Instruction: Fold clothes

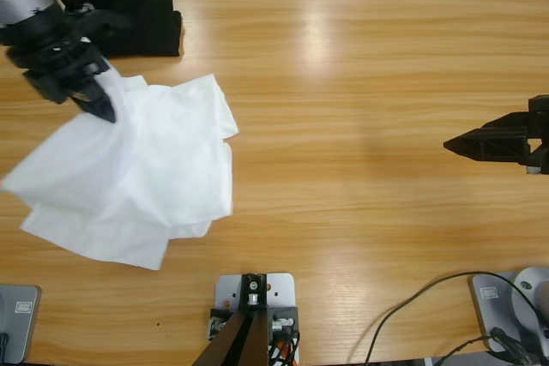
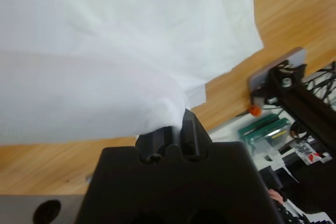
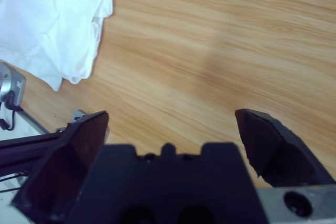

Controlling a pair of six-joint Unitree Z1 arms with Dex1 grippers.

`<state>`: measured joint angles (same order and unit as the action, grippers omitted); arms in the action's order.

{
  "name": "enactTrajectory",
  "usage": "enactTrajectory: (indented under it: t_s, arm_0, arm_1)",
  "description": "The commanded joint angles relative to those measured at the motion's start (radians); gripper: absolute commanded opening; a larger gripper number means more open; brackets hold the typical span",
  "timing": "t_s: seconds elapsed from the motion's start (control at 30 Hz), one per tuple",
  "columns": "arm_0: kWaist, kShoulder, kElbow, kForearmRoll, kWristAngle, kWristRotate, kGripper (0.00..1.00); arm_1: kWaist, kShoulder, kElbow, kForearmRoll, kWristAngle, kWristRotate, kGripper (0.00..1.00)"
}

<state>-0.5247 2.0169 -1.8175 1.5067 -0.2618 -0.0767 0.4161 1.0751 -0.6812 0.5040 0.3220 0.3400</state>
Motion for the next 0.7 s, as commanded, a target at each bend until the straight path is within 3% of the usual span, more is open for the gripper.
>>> enactTrajectory:
  t_s: [0.03,0.47,0.57,0.6,0.63,0.7]
  arm_0:
    - [-0.100,0.199,-0.074,0.029,-0.047,-0.026,0.000]
    - [-0.171,0.356,-0.369,0.041,-0.115,-0.054,0.000]
    - [-0.194,0.399,-0.475,0.037,-0.093,-0.048,0.451]
    - [-0.207,0.430,-0.521,0.036,-0.119,-0.023,0.793]
    - [-0.227,0.460,-0.560,0.039,-0.140,0.009,0.983]
    - [-0.237,0.475,-0.585,0.038,-0.149,0.008,0.996]
  arm_1:
    - [0.007,-0.024,0.038,-0.007,-0.014,0.014,0.998]
    - [0.007,-0.018,0.045,-0.017,-0.008,0.016,0.996]
    - [0.007,-0.014,0.046,-0.019,-0.008,0.016,0.996]
    - [0.007,-0.014,0.046,-0.020,-0.007,0.016,0.996]
    - [0.007,-0.014,0.046,-0.020,-0.006,0.016,0.996]
    - [0.007,-0.015,0.047,-0.021,-0.006,0.016,0.996]
